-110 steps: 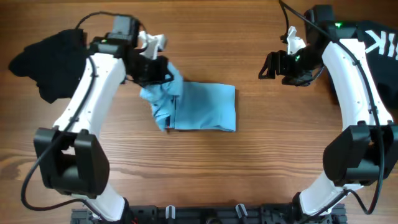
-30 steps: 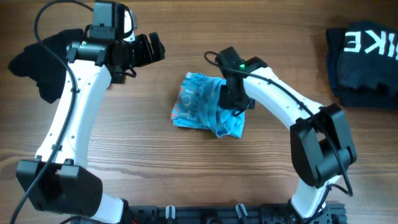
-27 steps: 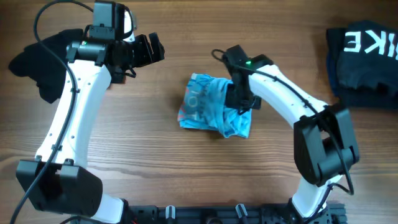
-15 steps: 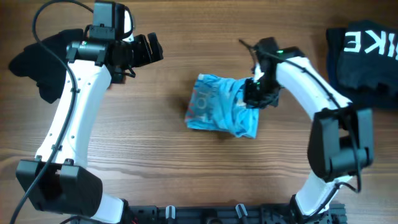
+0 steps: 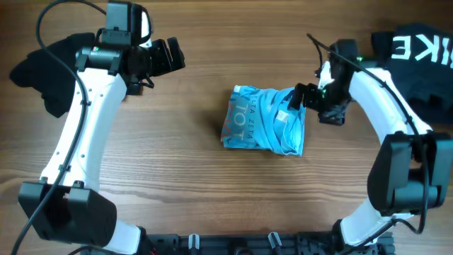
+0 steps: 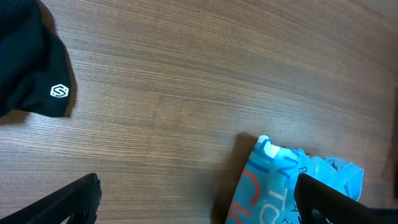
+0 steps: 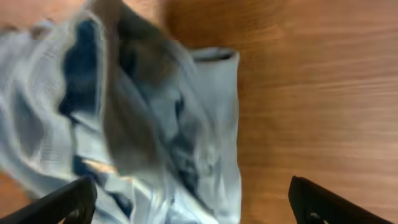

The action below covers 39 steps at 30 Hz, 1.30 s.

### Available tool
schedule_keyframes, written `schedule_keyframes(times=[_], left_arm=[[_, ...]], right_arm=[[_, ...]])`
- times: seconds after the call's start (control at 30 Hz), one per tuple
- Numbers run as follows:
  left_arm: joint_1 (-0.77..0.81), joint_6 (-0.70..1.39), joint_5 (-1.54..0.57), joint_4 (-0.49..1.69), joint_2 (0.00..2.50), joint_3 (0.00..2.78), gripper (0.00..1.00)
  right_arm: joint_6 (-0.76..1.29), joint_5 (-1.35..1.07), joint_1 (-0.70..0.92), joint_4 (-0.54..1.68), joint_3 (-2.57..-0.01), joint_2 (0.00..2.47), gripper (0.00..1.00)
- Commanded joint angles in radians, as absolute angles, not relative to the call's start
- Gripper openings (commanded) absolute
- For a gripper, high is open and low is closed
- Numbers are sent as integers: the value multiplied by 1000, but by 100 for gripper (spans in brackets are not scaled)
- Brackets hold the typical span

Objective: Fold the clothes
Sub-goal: 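Lift the folded blue bundle with the right gripper toward the right stack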

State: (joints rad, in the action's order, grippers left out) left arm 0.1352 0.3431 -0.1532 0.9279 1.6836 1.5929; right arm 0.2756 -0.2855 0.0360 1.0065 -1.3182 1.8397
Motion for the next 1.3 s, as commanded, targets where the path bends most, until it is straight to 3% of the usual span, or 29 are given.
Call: schedule_keyframes(times=[0.0,0.27,0.3,0.43,0.53,0.57,0.87,1.07,1.27], left_arm=[[133,344,-140,929,1683,1604,100],[133,321,-140,933,1683,1604,100],[133,321,-140,933,1683,1604,100],[133,321,-140,933,1683,1604,100],[133,321,-140,932,1683,1604,100],[133,322,-140,932,1683,1604,100],[133,322,-139,932,1683,1604,100],[133,322,-136,932,1683,1604,100],[133,322,-136,932,1683,1604,100]], right_arm=[[234,-428,34,873,-1187,1837,100],[238,-469,34,658,-1031,1842,99],[244,-469,34,639,-1016,1842,94],[292,-529,35,542,-934,1842,56],[319,-569,36,479,-901,1842,8],[327,-570,36,464,-901,1842,4],[350,-539,32,563,-1126,1729,4],[499,-257,25,676,-1362,1589,4],[625,-149,-56,587,-1448,1501,4]])
